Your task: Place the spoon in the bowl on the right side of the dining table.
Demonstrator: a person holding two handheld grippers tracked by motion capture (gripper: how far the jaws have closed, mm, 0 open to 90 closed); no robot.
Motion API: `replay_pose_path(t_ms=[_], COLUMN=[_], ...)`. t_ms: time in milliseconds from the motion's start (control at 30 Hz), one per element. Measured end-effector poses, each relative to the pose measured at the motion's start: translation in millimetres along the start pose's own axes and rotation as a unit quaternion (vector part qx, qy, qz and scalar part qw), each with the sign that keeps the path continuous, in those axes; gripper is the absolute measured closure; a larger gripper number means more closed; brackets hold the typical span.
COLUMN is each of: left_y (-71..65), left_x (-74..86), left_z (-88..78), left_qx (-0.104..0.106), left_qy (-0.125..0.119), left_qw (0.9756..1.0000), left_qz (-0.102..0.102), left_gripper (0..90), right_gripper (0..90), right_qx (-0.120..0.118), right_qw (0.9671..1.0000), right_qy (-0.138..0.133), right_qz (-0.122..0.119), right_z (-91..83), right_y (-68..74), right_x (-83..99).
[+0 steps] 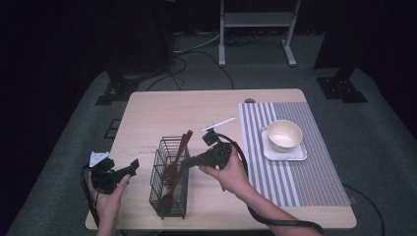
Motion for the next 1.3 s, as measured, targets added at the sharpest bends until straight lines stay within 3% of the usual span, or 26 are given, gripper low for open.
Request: replay_pose_path(t_ms=[367,1300], left_y=[0.0,0.2], left_x=[-0.3,0.1], left_z=[-0.4,0.2], left_qx=[0.0,-0.001], left_qy=[-0.001,0.0], left_qw=[1.0,1.0], left_qz=[0.0,0.0], left_gripper=[3.9,3.9], right_gripper=[81.8,83.3], right_qx=[-0.006,0.004], right_qw=[0.9998,0.9976], right_qy=[-0.018,-0.069], right_qz=[-0.004,0.002], right_z=[-9.1,-57.5], right_y=[3.3,2.5], right_x=[-3.4,-20.2])
Point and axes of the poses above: each handheld gripper's, and its own axes: z roughly forward along the jaws, x roughly out of its underside, y roughly to its left, the point moved 2 cm from there along z, roughly forward along the jaws, and after that the axes turned 9 degrees about -z, right-handed, at the moved point
